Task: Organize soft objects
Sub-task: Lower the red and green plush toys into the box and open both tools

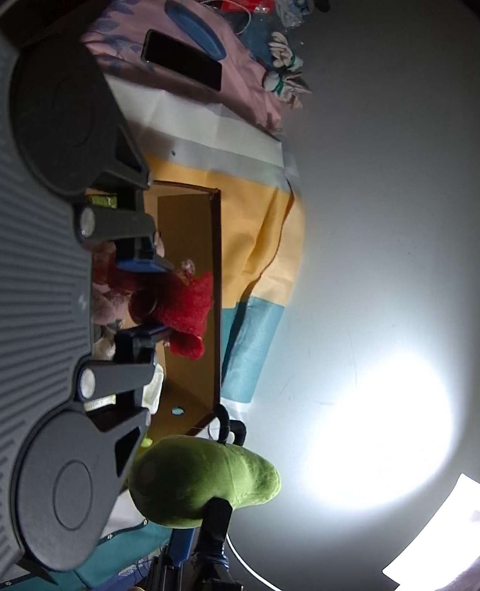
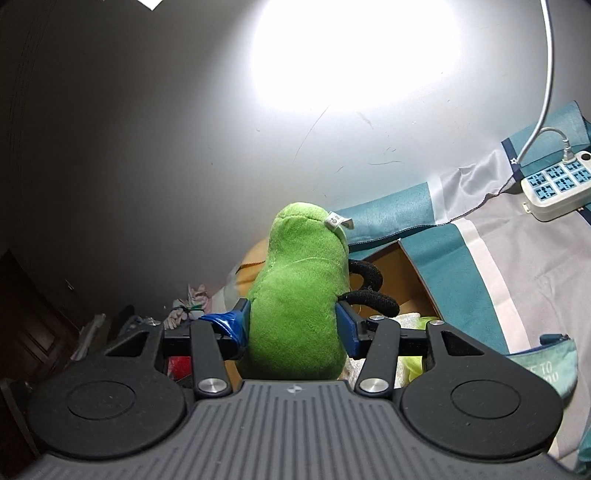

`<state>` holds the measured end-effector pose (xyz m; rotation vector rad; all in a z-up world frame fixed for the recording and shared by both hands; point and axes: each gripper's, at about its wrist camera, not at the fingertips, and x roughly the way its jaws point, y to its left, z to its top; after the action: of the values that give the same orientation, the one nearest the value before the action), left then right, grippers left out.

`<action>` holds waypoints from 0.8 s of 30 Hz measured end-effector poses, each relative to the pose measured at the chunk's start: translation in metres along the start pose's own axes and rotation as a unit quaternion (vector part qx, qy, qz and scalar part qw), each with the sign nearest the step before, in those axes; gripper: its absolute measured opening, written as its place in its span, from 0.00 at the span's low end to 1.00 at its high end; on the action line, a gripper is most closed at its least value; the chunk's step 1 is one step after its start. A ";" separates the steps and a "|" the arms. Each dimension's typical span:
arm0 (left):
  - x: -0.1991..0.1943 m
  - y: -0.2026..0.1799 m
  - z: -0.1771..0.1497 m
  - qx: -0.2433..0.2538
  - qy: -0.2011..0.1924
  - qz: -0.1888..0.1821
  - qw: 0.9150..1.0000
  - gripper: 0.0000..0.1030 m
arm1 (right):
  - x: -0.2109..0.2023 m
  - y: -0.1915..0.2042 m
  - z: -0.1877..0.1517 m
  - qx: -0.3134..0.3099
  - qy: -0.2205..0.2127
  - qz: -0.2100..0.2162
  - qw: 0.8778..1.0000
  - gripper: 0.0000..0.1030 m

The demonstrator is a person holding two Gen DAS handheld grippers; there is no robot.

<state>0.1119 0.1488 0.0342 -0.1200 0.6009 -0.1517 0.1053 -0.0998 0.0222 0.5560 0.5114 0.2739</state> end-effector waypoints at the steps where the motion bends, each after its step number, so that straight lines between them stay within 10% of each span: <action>1: 0.009 0.000 -0.001 0.001 0.008 0.011 1.000 0.27 | 0.012 0.001 -0.002 -0.010 0.007 -0.004 1.000 0.33; 5: 0.039 0.005 -0.009 0.005 0.040 0.047 0.998 0.31 | 0.051 0.003 -0.015 -0.049 0.045 -0.019 0.998 0.35; 9: 0.051 0.008 -0.014 0.010 0.062 0.059 0.996 0.57 | 0.078 0.011 -0.031 -0.109 0.077 -0.035 0.990 0.37; 24: 0.011 0.005 0.001 0.003 0.082 0.107 0.991 0.63 | 0.040 0.015 -0.018 -0.082 0.013 -0.009 0.996 0.37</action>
<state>0.1220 0.1521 0.0287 -0.0367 0.7726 0.0462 0.1278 -0.0643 0.0024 0.3876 0.5144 0.3039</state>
